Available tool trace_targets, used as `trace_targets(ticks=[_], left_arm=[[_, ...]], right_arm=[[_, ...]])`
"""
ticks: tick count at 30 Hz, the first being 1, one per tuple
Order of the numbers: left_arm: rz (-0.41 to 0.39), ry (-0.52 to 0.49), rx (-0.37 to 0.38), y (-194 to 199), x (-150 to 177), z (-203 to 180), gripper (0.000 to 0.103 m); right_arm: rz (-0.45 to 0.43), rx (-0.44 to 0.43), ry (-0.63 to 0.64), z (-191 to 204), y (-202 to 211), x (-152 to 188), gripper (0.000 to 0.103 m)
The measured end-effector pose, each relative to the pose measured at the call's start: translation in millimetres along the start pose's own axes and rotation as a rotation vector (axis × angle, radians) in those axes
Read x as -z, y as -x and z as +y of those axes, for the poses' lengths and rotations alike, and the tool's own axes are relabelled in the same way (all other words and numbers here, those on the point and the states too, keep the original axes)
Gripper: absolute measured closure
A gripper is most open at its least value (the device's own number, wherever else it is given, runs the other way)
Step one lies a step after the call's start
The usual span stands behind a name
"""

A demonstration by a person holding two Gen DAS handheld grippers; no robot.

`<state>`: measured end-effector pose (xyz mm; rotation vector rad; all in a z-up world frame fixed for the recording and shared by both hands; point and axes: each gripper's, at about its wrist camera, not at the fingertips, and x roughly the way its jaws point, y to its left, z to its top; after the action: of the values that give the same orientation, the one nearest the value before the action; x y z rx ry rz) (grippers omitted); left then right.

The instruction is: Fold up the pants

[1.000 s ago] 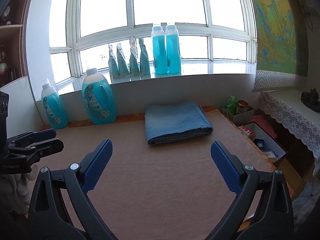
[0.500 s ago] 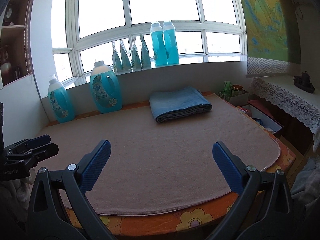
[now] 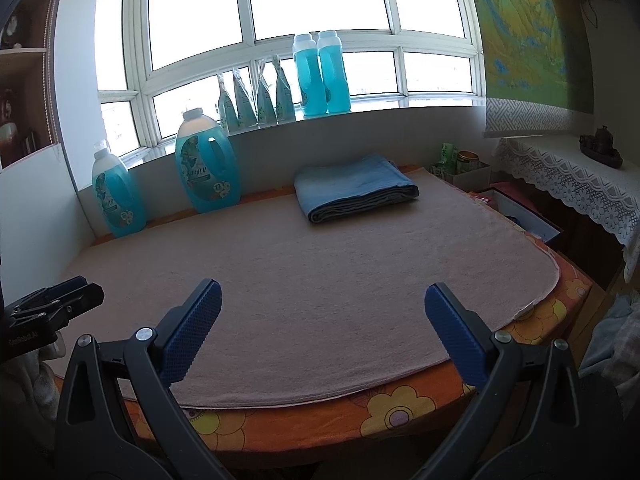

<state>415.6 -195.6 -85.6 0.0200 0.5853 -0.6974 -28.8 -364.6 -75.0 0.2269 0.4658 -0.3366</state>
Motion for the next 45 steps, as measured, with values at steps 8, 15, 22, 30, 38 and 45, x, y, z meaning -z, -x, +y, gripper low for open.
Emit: trace_targets(ticks=[8, 15, 22, 30, 38, 45], left_arm=[[-0.011, 0.0, -0.026, 2.8, 0.0, 4.2, 0.022], [-0.005, 0.007, -0.04, 3.9, 1.1, 5.9, 0.022], [-0.009, 0.002, -0.044, 6.1, 1.0, 4.6, 0.022], [-0.006, -0.005, -0.046, 6.7, 1.4, 2.4, 0.022], [-0.001, -0.01, -0.047, 5.8, 1.6, 0.5, 0.022], [0.002, -0.014, -0.06, 3.9, 1.5, 0.1, 0.022]], right_arm=[[0.004, -0.005, 0.0, 2.7, -5.1, -1.3, 0.0], [0.011, -0.016, -0.006, 6.4, -10.5, -0.3, 0.0], [0.012, -0.016, -0.008, 7.7, -10.5, 0.2, 0.0], [0.017, -0.014, -0.016, 7.8, -11.5, 1.6, 0.0], [0.017, -0.014, -0.018, 9.0, -11.1, 2.2, 0.0], [0.026, -0.013, -0.019, 10.6, -15.3, 5.1, 0.0]])
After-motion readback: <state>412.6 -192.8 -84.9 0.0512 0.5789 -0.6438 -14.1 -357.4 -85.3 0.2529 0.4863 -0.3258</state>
